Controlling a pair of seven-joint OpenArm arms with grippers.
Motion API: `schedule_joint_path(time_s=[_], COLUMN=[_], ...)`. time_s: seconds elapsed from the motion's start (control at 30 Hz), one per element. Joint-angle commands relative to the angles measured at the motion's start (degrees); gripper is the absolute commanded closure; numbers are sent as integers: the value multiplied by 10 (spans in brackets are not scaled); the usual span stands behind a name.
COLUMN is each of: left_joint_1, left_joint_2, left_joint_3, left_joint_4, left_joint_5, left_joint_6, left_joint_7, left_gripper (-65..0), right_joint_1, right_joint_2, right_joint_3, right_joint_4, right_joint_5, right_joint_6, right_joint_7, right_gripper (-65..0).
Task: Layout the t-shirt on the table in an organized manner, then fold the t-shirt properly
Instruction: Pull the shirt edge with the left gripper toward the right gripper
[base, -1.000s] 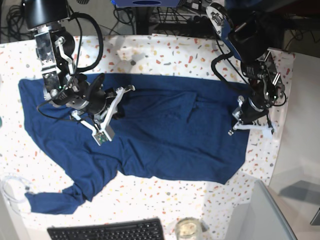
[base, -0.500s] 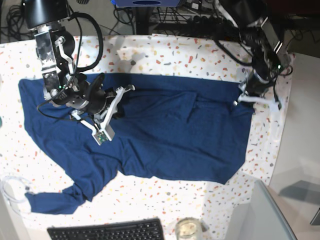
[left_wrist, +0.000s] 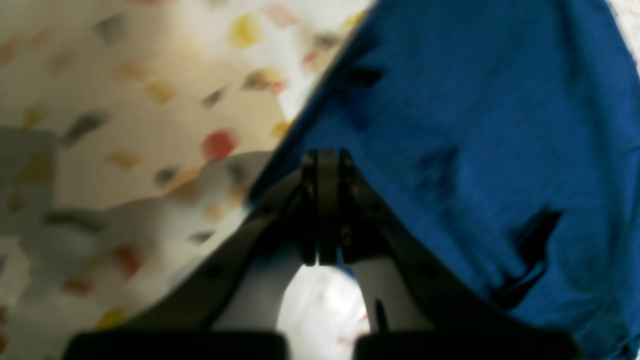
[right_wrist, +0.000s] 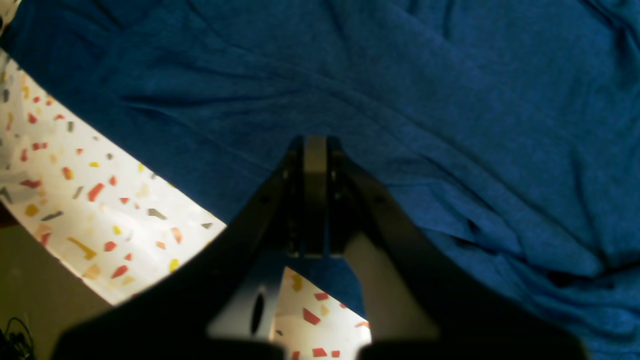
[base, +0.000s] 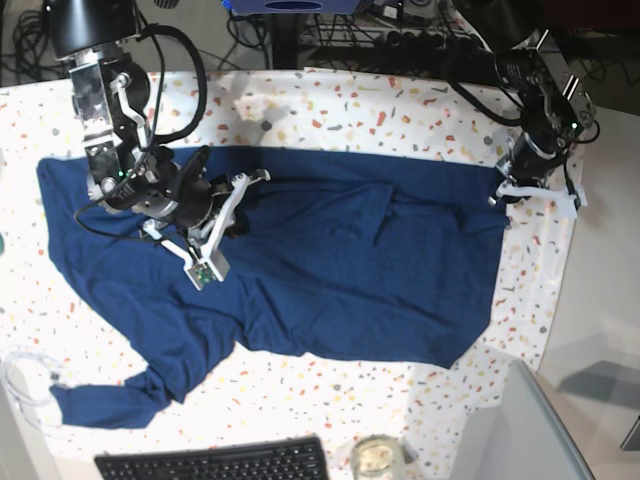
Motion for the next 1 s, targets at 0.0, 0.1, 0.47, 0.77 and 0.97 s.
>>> schedule_joint_path(time_s=[0.0,0.1,0.47,0.77,0.97], left_joint_1=[-8,-23,-64,-108,-123], left_joint_2=[-7,-8,-26,-26,-25], left_joint_3=[-1,0,0,45,81], left_joint_4=[5,-5,-65,-140,-165], left_joint_5=[-4,0,1,0,-3], left_joint_6=[-3,-3,-3,-3,-1], left_joint_7=[-9,-9,-9,-36,-77], left_gripper=[0,0,0,0,0], right_joint_1=[7,7,11,11,9], right_joint_2=[1,3,3,3,4], right_joint_3=[0,2,3,3,3], right_joint_4=[9,9,9,9,9], right_joint_5=[5,5,5,5,5], right_joint_6=[3,3,3,3,3], right_joint_7=[12,12,12,12,12], right_gripper=[-2,-2,-2,-2,-2])
